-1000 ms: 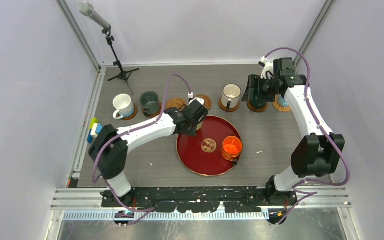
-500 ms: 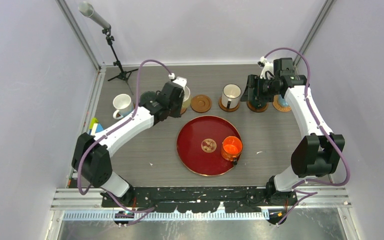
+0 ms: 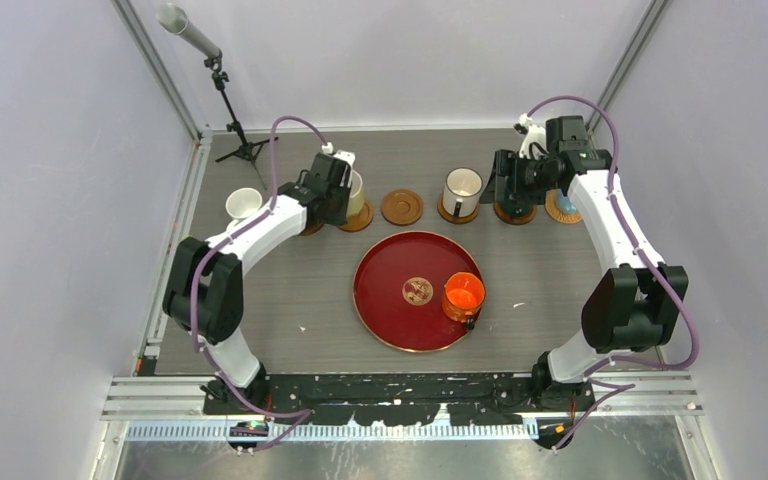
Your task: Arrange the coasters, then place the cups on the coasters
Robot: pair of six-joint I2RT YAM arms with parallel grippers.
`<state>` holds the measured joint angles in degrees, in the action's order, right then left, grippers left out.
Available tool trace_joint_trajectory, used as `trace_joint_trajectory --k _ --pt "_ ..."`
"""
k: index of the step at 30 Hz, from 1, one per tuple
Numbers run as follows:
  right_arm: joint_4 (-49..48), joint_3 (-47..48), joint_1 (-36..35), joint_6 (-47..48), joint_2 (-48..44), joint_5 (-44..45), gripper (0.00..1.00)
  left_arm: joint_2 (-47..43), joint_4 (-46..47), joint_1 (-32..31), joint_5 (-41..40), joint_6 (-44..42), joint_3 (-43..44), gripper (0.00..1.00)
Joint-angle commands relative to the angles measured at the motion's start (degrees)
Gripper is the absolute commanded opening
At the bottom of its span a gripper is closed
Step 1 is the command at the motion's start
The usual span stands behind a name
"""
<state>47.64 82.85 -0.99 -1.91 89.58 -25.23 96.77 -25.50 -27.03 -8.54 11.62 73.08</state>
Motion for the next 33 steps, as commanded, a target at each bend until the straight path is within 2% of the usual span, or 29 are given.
trace_joint_trajectory --k 1,9,14,33 --pt "-1.44 2.15 0.20 -0.55 0.07 -0.92 0.78 -0.01 8.89 0.56 1.32 -1.30 4.43 0.00" --pt "-1.49 2.32 0.21 -0.41 0.42 -0.47 0.79 2.88 9.37 0.84 1.07 -0.82 5.47 0.00" --pt "-1.45 2.32 0.25 -0.28 0.48 -0.21 0.79 5.13 6.29 1.99 1.12 0.98 7.49 0.00" --pt "-1.44 2.41 0.25 -0.32 0.68 0.29 0.78 5.80 4.77 2.50 3.23 1.22 7.13 0.00"
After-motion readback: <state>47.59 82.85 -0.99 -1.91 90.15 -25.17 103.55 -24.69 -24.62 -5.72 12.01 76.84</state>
